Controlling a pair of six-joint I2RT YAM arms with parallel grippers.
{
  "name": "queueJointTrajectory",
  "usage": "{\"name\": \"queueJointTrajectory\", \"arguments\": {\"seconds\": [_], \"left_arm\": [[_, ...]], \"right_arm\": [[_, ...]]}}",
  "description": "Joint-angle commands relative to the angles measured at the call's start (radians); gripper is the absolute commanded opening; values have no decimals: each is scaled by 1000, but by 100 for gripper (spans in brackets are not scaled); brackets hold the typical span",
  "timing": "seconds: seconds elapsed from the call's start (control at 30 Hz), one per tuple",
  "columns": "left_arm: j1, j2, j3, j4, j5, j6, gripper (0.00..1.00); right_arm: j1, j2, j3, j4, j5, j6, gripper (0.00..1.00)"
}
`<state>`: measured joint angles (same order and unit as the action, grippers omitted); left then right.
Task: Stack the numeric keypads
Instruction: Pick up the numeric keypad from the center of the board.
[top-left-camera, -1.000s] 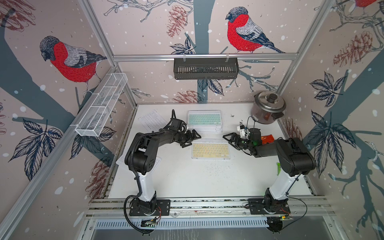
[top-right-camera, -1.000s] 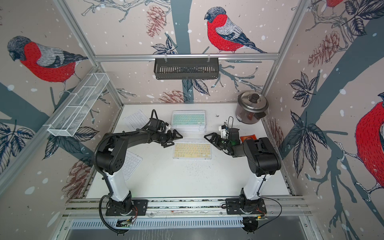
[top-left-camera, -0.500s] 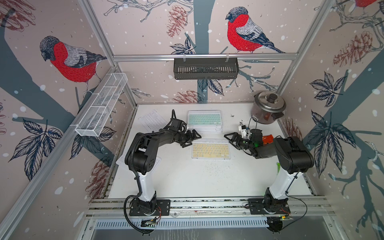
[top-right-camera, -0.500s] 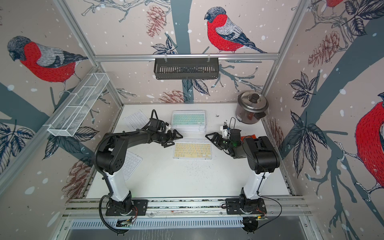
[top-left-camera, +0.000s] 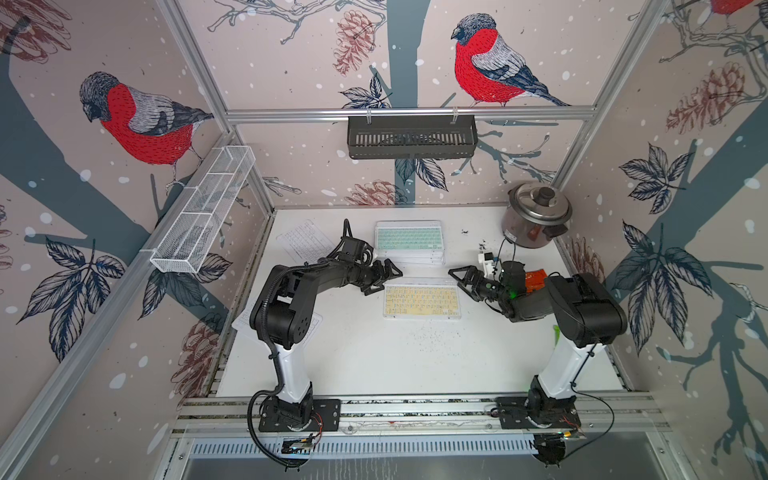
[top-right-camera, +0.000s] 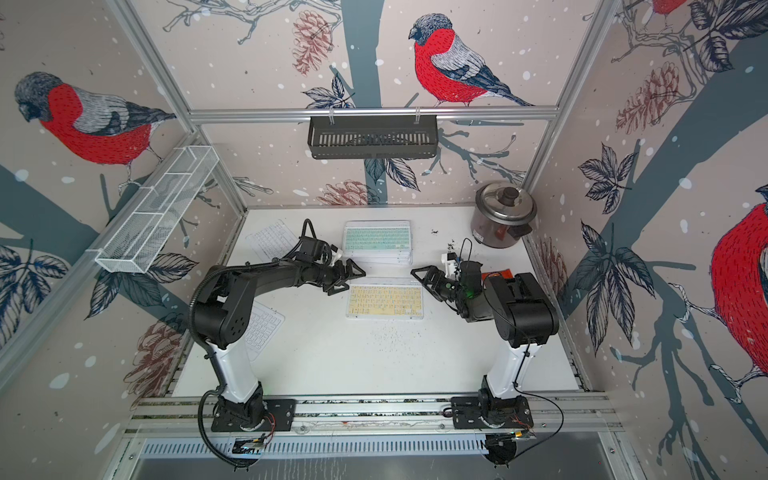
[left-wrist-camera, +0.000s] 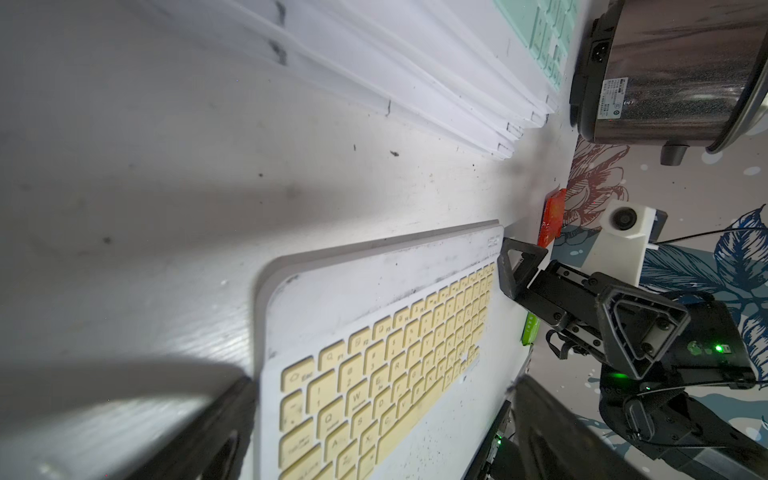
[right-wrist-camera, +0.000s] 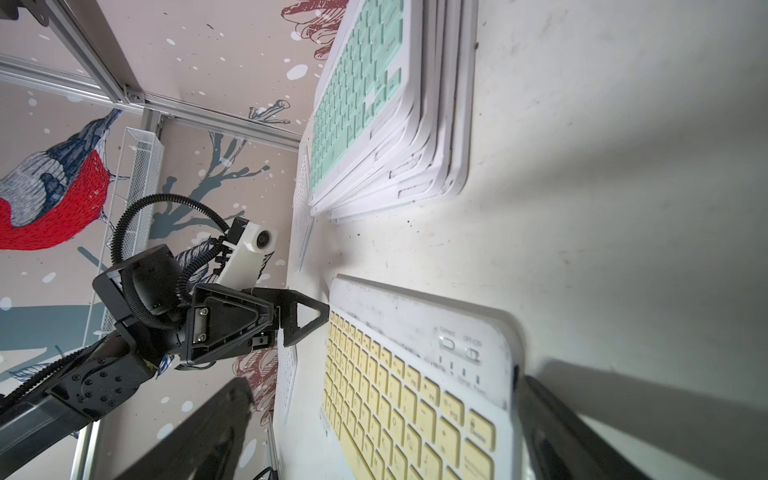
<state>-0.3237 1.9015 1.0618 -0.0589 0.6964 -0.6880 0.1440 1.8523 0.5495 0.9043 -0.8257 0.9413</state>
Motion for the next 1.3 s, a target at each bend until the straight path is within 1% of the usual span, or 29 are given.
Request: {"name": "queueJointTrajectory", "arguments": {"seconds": [0.0,0.17,0.3,0.47,0.6,0.8,0.87,1.07,1.27], "left_arm": [[1,19,-14,-99,-84,10,97],[1,22,-12,-99,-83,10,96],[1,27,-6,-102,-84,10,96],[1,27,-5,-105,-84,11,96],[2,27,-3,-105,-83,12,97],[2,24,-3,-104,-83,13,96],[2,24,-4,-104,-83,13,96],[3,28,-3,-104,-81,13,96],[3,28,-6,-102,-81,13,96]], "right_arm": [[-3,33,-3,-92,-8,12,100],[-4,63,-5,-41,-24,42,100],[-15,70,-5,-58,-4,29,100],[-23,88,10,-64,-10,27,100],[-23,74,29,-162,56,-31,99],[-27,34,36,-256,152,-91,100],[-31,29,41,-273,167,-101,100],[-23,77,58,-217,110,-62,99],[18,73,56,-212,100,-52,99]]}}
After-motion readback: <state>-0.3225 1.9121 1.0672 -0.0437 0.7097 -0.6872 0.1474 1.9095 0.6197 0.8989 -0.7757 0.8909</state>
